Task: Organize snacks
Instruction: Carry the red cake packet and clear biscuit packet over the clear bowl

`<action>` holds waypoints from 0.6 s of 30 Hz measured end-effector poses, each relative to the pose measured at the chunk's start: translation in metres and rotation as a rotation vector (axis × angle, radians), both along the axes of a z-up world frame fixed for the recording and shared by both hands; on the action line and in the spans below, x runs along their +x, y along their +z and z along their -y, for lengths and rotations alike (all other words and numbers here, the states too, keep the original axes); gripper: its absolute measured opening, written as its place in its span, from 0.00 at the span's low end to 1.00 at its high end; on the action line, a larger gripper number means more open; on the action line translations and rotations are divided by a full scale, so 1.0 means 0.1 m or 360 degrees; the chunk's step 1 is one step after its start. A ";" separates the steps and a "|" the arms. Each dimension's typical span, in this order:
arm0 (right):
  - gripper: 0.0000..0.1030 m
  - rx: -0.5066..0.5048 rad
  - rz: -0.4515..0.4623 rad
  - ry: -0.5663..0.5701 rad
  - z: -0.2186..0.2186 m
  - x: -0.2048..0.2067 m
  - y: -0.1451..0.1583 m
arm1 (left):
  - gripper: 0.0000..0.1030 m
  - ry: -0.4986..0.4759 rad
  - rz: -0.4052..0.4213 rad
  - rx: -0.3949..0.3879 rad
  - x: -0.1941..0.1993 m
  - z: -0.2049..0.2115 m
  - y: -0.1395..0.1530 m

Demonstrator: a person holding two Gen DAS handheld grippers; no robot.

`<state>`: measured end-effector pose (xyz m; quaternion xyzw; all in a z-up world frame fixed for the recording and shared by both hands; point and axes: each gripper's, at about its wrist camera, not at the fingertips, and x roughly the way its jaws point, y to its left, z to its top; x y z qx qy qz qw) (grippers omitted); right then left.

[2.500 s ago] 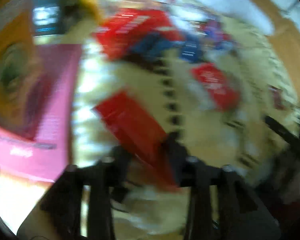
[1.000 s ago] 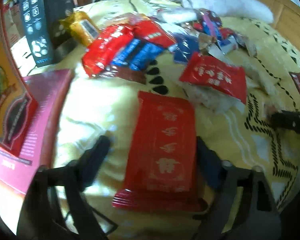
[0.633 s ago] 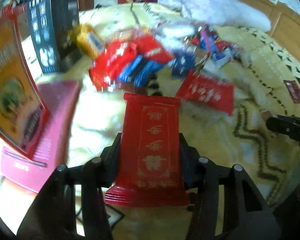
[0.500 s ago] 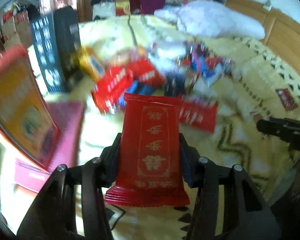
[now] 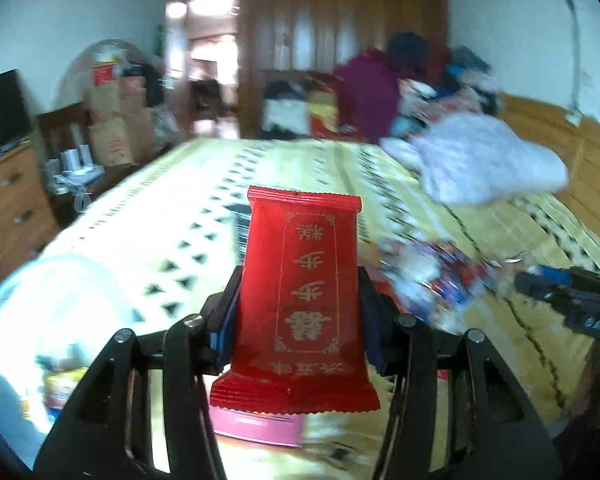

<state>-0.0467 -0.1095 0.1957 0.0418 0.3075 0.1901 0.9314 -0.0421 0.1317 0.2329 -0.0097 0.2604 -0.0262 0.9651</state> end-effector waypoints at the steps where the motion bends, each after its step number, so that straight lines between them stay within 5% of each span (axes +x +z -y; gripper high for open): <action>1: 0.44 0.0009 0.0038 0.0045 -0.15 0.04 0.14 | 0.50 0.0047 0.0014 -0.0002 0.00 -0.11 0.04; 10: 0.44 0.0147 0.0185 0.0526 -1.72 0.23 0.99 | 0.50 0.0504 0.0076 -0.0037 -0.26 -1.30 0.28; 18: 0.44 0.0151 0.0080 0.0887 -3.11 0.23 1.11 | 0.50 0.0784 -0.0018 -0.0071 -0.29 -1.96 0.07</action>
